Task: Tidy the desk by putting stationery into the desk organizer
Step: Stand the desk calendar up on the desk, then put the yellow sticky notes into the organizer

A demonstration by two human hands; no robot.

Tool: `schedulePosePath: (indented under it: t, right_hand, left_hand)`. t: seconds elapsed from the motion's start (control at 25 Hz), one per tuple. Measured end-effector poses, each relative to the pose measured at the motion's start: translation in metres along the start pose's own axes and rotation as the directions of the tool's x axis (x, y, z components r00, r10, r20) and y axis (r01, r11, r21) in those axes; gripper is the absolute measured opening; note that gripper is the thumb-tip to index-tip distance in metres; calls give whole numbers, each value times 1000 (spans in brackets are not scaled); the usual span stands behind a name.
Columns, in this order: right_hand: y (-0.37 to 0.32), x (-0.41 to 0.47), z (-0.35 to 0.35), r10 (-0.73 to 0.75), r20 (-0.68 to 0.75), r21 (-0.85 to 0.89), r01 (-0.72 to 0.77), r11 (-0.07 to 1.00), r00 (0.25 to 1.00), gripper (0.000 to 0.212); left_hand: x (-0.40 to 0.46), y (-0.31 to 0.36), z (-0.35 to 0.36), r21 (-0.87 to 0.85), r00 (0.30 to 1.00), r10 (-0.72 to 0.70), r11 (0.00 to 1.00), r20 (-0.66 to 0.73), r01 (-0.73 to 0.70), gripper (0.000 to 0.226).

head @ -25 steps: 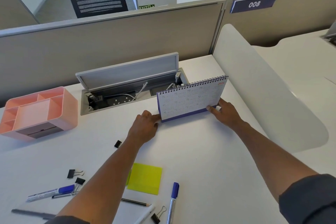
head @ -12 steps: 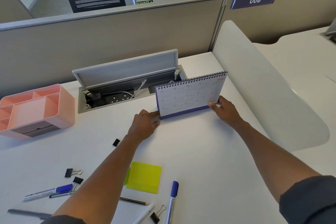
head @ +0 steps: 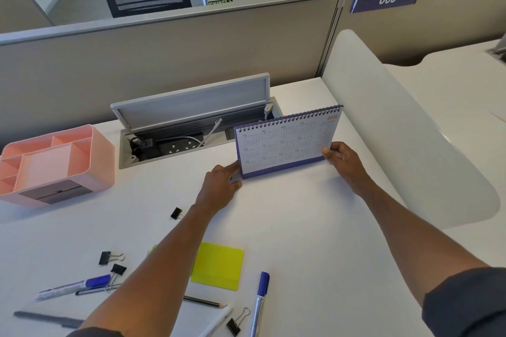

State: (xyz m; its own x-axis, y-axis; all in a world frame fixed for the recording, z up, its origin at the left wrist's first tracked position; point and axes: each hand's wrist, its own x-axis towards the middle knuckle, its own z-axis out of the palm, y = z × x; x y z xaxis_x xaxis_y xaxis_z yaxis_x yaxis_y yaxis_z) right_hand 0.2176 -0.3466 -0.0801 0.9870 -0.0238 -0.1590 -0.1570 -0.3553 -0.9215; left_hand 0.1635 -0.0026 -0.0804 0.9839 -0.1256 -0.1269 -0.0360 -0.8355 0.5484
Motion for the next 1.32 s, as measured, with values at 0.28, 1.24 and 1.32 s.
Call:
schedulePosePath:
  t: [0.28,1.24,1.32]
  right_hand:
    - [-1,-12,3,38,-120,96,-26,995,992,72]
    - [-33,-163,103,11,53,-443,13,897,999,44]
    - [-36,-170,113,4,128,-490,60,870,992,46]
  left_hand:
    - [-7,1,-10,-82,999,-31,996,7,32,73]
    - [-179,-2,-31,299,985,-80,954,153,31,64]
    - [-185,5,-27,395,985,-39,918,167,-30,69]
